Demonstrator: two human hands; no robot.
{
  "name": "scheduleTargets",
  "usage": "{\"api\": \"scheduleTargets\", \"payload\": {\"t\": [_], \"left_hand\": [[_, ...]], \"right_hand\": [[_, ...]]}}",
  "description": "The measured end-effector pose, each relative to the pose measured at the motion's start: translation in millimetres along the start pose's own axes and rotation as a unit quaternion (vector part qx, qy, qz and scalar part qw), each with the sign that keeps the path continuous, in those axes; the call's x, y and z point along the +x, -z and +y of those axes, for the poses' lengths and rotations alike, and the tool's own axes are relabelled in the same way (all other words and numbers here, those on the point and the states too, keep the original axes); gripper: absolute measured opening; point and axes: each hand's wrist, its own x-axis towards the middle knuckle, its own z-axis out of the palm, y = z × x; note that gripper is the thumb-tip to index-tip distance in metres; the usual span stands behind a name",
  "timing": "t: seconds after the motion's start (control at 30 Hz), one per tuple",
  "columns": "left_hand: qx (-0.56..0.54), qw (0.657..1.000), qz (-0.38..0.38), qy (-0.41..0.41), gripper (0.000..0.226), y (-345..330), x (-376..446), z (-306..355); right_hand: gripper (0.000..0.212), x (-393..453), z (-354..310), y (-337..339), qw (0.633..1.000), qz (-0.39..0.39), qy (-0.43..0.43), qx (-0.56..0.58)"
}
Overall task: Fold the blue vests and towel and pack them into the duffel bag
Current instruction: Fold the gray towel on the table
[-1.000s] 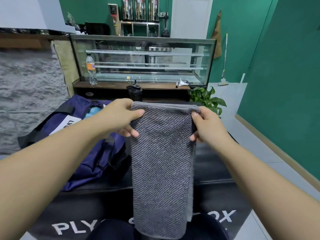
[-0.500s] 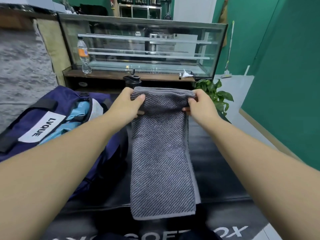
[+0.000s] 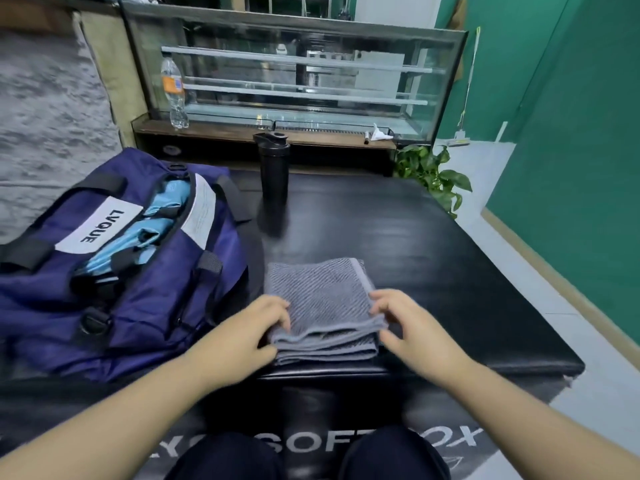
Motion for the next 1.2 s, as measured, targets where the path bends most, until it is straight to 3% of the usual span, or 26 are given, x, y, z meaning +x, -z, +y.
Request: {"api": "scheduleTargets", "payload": {"t": [0.17,0.27,0.33,0.4,0.47,0.5,0.57,0.73,0.83,0.9,0.97,1.07,1.13,1.2], "left_hand": [[0.066,0.998,-0.013,0.022,0.020,-20.4,-20.4,-3.1],[0.079,0.994,-0.048,0.065,0.043,-25.4,-21.5,-2.1],[0.072,0.994,-0.024,0.084,0.051,-20.9,-9.6,-2.5],[0.107,0.991,0.011,0.076,0.035,-12.1,7.4,-1.1],[0.112,0.988,0.081,0.073,0.007,-3.1,25.0,3.3],[0.115,0.985,0.104,0.081,0.009,2.0,34.2,4.9],[0.119,0.982,0.088,0.114,0.034,11.9,53.4,3.5],[0.192,0.960,-0.113,0.168,0.091,28.1,97.1,0.4],[0.218,0.932,-0.196,0.213,0.115,27.3,114.2,-2.7],[0.232,0.920,-0.203,0.243,0.115,29.4,121.2,-5.4],[0.274,0.924,-0.157,0.215,0.091,30.9,120.2,-3.7],[0.365,0.928,0.060,0.050,0.058,17.8,95.6,-4.4],[0.325,0.928,0.172,-0.058,0.043,1.9,68.8,-7.3],[0.248,0.941,0.183,-0.139,0.031,-8.7,43.0,-11.3]], "right_hand": [[0.025,-28.3,10.5,-15.3,0.996,-0.067,-0.012,-0.053],[0.021,-32.1,6.2,-17.4,0.996,-0.072,-0.045,-0.029],[0.014,-24.8,-2.0,-16.7,0.995,-0.051,-0.078,-0.024],[0.027,-10.4,-8.2,-16.2,0.992,-0.032,-0.107,-0.059],[0.025,6.9,-15.1,-14.7,0.987,-0.011,-0.144,-0.073],[0.021,16.6,-17.6,-13.3,0.984,0.000,-0.163,-0.068],[0.026,34.3,-20.3,-10.9,0.976,-0.003,-0.211,-0.055],[0.105,67.6,-13.0,-6.3,0.951,-0.096,-0.283,-0.084],[0.106,77.5,-5.5,-12.8,0.938,-0.135,-0.306,-0.093],[0.101,79.0,-4.3,-19.1,0.931,-0.145,-0.326,-0.074],[0.102,75.9,-4.2,-26.2,0.929,-0.139,-0.340,-0.039],[0.105,61.6,-2.7,-36.9,0.941,-0.063,-0.334,0.004],[0.108,46.9,-0.3,-43.0,0.947,0.011,-0.318,0.042],[0.104,33.1,3.0,-47.8,0.941,0.062,-0.320,0.089]]}}
